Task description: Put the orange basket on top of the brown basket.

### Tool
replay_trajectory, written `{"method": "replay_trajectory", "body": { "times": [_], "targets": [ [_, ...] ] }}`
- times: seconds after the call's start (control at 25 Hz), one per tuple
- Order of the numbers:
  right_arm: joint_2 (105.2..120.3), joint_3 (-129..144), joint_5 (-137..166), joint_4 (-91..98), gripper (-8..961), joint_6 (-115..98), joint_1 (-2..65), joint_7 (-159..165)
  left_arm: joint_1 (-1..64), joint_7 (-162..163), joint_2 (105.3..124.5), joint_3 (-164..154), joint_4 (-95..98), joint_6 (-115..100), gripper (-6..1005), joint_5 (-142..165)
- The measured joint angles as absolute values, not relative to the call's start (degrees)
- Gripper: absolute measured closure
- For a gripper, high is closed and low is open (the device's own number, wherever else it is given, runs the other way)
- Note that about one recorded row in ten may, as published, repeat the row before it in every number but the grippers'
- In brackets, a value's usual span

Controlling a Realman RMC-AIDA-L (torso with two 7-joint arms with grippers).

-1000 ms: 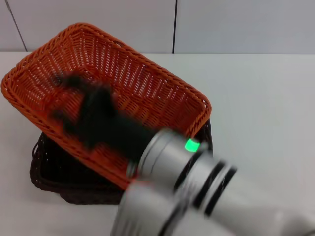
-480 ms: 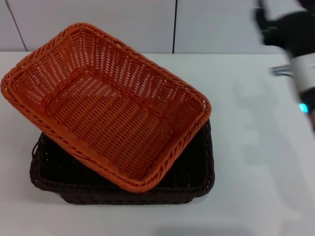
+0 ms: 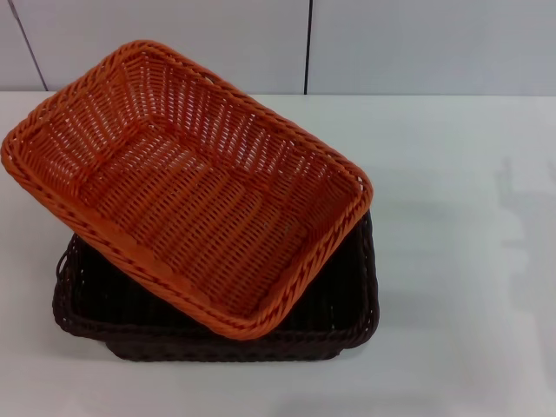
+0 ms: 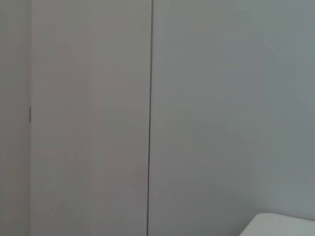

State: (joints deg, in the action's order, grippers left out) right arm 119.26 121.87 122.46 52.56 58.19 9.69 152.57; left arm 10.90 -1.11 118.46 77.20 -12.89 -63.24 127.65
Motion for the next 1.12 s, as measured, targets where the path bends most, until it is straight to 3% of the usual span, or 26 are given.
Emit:
{"method": "replay_trajectory", "body": {
  "times": [1.12],
  "targets": [
    [119.32, 127.27, 122.6, 50.6, 306, 62.94, 9.65, 152.75, 9.2, -0.55, 118.29, 76.88, -12.48, -63.28, 381, 128.05]
  ]
}}
